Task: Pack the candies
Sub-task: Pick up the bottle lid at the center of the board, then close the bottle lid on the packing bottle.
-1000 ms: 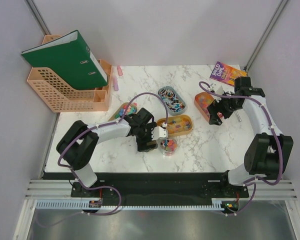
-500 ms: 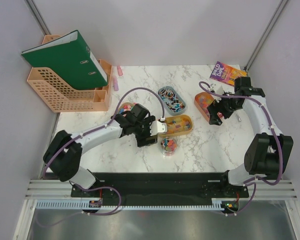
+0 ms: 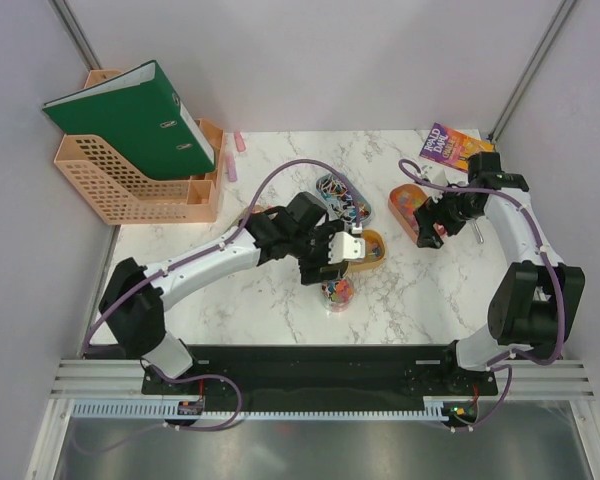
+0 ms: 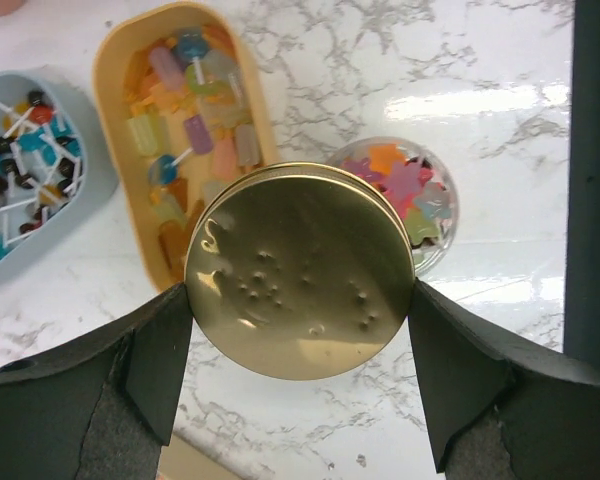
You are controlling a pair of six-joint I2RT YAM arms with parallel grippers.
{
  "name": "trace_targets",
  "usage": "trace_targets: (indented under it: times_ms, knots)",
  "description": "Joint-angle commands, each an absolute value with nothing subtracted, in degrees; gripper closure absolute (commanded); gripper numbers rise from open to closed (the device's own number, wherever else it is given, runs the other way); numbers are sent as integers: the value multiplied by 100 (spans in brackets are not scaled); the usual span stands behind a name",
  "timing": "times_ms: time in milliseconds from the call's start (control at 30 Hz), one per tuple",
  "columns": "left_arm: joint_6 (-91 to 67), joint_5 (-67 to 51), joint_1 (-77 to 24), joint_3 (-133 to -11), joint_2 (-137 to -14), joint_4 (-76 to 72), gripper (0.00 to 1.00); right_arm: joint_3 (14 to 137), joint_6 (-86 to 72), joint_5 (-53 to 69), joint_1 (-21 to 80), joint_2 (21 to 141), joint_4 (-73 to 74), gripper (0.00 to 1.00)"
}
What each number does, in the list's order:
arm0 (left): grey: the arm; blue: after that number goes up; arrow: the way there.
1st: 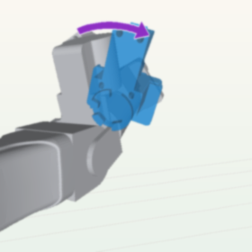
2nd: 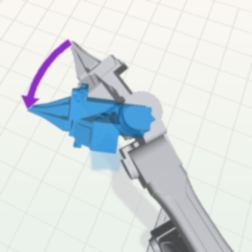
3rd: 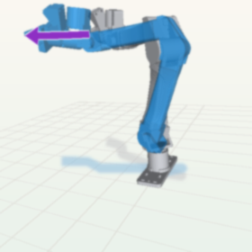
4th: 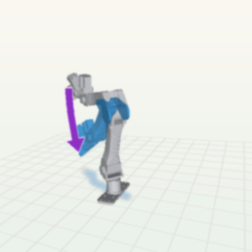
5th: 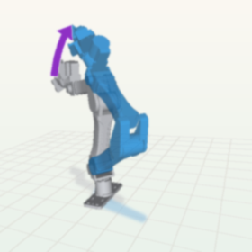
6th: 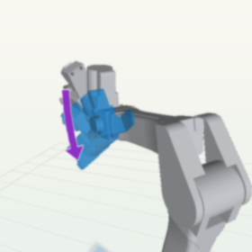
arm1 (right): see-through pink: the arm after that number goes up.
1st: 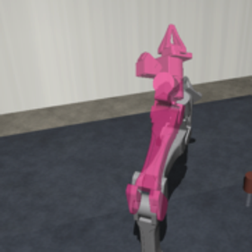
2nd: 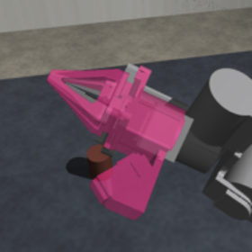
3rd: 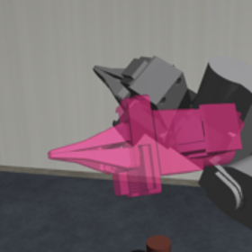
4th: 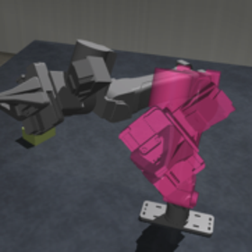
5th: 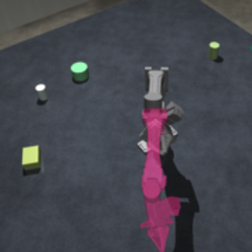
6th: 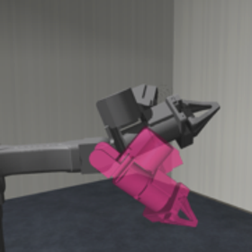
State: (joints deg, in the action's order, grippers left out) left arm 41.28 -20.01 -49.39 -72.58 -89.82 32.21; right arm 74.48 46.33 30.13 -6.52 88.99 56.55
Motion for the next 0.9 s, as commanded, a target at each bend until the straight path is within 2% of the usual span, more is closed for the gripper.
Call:
trace_targets:
  times_ms: [0,400,867]
  knots:
    - [3955,-2364,-5089,-7567,-9184,3638,18,7489,4772,3182,-633,8693,5792,2]
    - [3832,-2487,-5300,-7611,-9712,3691,17,6865,4966,3129,-624,8113,5880,2]
    - [3639,-2593,-5344,-7760,-10204,3568,17,6750,5036,3111,-633,8112,5880,2]
